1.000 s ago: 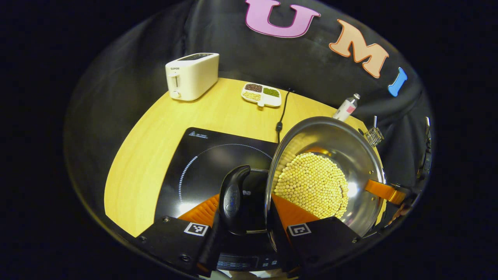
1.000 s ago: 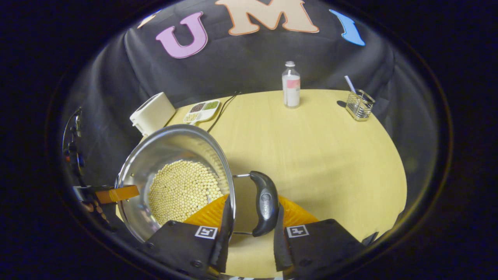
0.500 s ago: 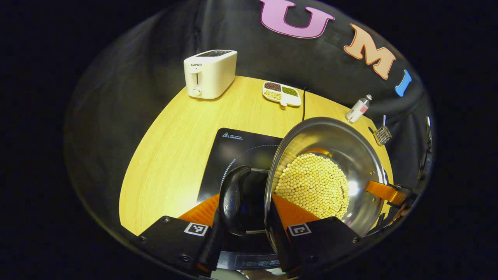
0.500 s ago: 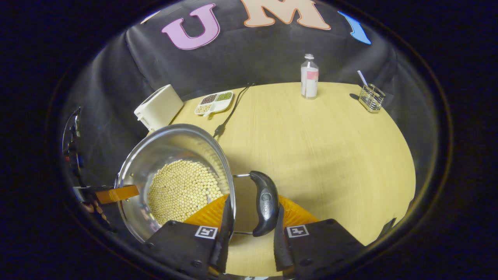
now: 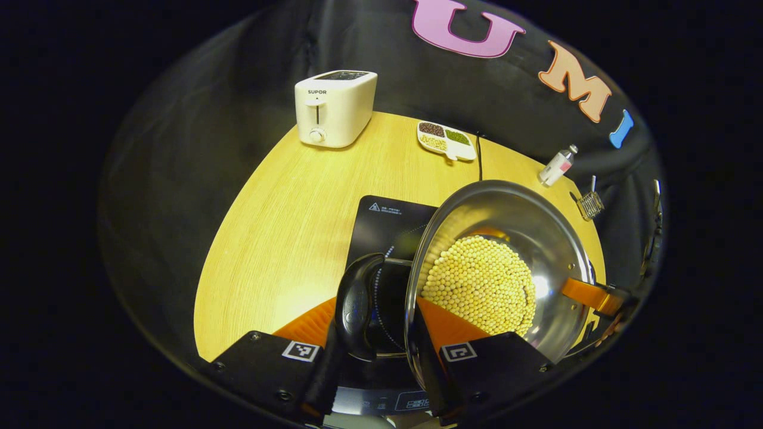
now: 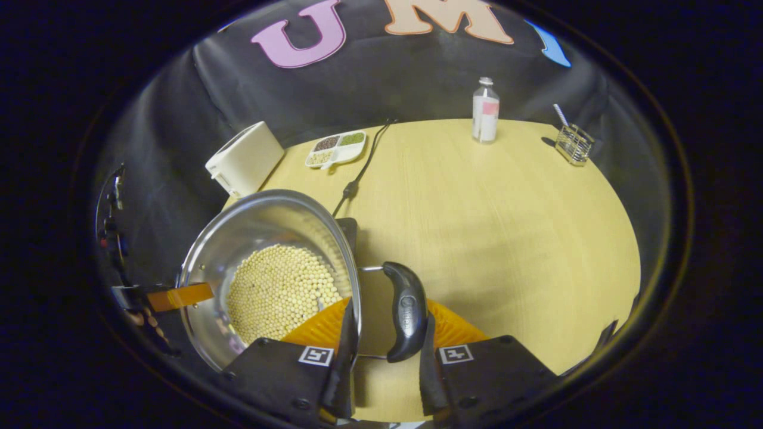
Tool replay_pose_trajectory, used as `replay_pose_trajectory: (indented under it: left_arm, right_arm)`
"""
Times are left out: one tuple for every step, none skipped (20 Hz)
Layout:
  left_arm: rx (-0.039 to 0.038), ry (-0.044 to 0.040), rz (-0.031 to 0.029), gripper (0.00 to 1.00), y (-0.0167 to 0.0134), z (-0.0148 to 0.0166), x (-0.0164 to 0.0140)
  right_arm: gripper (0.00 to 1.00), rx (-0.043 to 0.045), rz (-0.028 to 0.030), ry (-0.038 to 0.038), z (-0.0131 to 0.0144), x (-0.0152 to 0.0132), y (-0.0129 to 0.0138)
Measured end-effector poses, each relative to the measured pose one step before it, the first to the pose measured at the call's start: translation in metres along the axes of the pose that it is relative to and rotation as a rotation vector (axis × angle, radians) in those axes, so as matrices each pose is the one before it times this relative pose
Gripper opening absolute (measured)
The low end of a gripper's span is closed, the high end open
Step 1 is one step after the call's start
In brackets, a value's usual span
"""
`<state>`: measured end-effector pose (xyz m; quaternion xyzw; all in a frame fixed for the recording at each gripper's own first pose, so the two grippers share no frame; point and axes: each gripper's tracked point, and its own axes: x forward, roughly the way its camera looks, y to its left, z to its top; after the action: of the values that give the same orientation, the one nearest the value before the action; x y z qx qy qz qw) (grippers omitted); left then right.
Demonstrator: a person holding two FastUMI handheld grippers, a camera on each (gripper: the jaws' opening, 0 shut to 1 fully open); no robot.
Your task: First push the handle of the pot to place it horizontally, then grasp the pot with both hands and set it on the induction cooktop.
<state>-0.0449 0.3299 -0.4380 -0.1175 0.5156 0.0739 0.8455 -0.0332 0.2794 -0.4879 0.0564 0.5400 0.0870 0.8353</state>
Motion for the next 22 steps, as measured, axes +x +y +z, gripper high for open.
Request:
replay_pose_trajectory:
  left_arm:
    - [0.00902, 0.00306, -0.00220, 0.60, 0.00163, 0.00096, 0.00175]
    - [0.00804, -0.00065, -0.00238, 0.62, 0.00177, 0.00143, 0.00064]
    - [0.00459, -0.00255, -0.00367, 0.62, 0.00301, 0.00052, 0.00032]
    - [0.00214, -0.00062, -0.00333, 0.62, 0.00226, 0.00055, 0.00037]
    - [0.00091, -0.00034, -0.00328, 0.62, 0.00224, 0.00065, 0.00189]
    - [0.00054, 0.00100, -0.00194, 0.62, 0.00218, 0.00048, 0.00106]
    - [0.00177, 0.00069, -0.00105, 0.62, 0.00207, 0.00052, 0.00069]
    - [0.00394, 0.00007, -0.00173, 0.61, 0.00235, 0.00012, 0.00044]
    - [0.00355, 0.00181, -0.00202, 0.61, 0.00147, -0.00016, 0.00090]
    - [0.00283, -0.00156, -0.00149, 0.60, 0.00214, 0.00058, 0.00090]
    - [0.00378, 0.00033, -0.00023, 0.62, 0.00092, 0.00033, 0.00111]
    - [0.00165, 0.00013, 0.00024, 0.60, 0.00080, -0.00018, 0.00134]
    - [0.00087, 0.00093, -0.00067, 0.60, 0.00086, 0.00016, -0.00059]
    - [0.00014, -0.00312, -0.00167, 0.62, 0.00005, 0.00079, 0.00061]
    - [0.00318, 0.00156, -0.00114, 0.62, 0.00001, -0.00052, 0.00106]
    - [0.00395, -0.00387, -0.00115, 0.60, 0.00039, 0.00135, 0.00040]
    - [0.00447, -0.00148, 0.00000, 0.62, 0.00045, 0.00099, 0.00015]
    - [0.00491, -0.00112, -0.00129, 0.60, 0.00018, 0.00003, 0.00036]
    - [0.00179, -0.00195, -0.00139, 0.62, 0.00060, 0.00032, -0.00030]
    - [-0.00080, -0.00113, -0.00170, 0.60, -0.00024, 0.00090, 0.00065]
    - [-0.00271, 0.00016, -0.00136, 0.58, -0.00038, -0.00108, 0.00088]
    - [-0.00113, -0.00382, -0.00177, 0.60, -0.00043, 0.00080, 0.00057]
  right_arm:
    - [0.44, 0.00570, -0.00527, 0.00451, -0.00048, -0.00014, 0.00253]
    - [0.44, 0.00232, -0.00419, -0.00144, -0.00121, -0.00031, 0.00368]
    - [0.44, 0.00308, -0.00359, -0.00239, 0.00019, 0.00053, 0.00219]
    - [0.50, 0.00443, -0.00389, -0.00160, -0.00148, -0.00054, 0.00200]
    - [0.50, 0.00074, -0.00349, -0.00056, -0.00040, -0.00042, 0.00245]
    - [0.49, 0.00108, -0.00264, -0.00111, -0.00127, 0.00011, 0.00209]
    - [0.49, 0.00150, -0.00209, 0.00329, -0.00223, 0.00079, 0.00303]
    - [0.44, 0.00143, -0.00119, 0.00090, -0.00157, 0.00006, 0.00129]
    - [0.44, 0.00377, -0.00164, 0.00160, -0.00040, 0.00127, 0.00040]
    - [0.50, 0.00365, -0.00236, 0.00134, -0.00113, 0.00065, 0.00109]
    - [0.50, 0.00381, -0.00294, 0.00263, -0.00150, -0.00016, 0.00081]
    - [0.50, 0.00198, -0.00345, 0.00261, -0.00165, -0.00105, 0.00116]
    - [0.44, 0.00040, -0.00163, -0.00099, 0.00024, -0.00034, 0.00053]
    - [0.44, -0.00104, -0.00244, -0.00080, -0.00059, 0.00106, 0.00038]
    - [0.50, 0.00352, -0.00284, -0.00095, -0.00017, -0.00019, 0.00027]
    - [0.44, 0.00278, -0.00272, -0.00256, 0.00064, -0.00034, -0.00035]
    - [0.50, 0.00181, -0.00222, 0.00271, -0.00087, -0.00040, -0.00002]
    - [0.50, 0.00322, -0.00166, -0.00068, -0.00047, -0.00039, 0.00004]
    - [0.50, 0.00236, -0.00051, 0.00169, -0.00068, -0.00009, 0.00044]
    - [0.50, 0.00085, -0.00077, -0.00030, 0.00062, -0.00063, -0.00055]
    - [0.44, -0.00133, -0.00011, -0.00066, 0.00102, -0.00094, -0.00010]
    - [0.50, 0.00130, -0.00117, -0.00164, 0.00117, 0.00044, -0.00020]
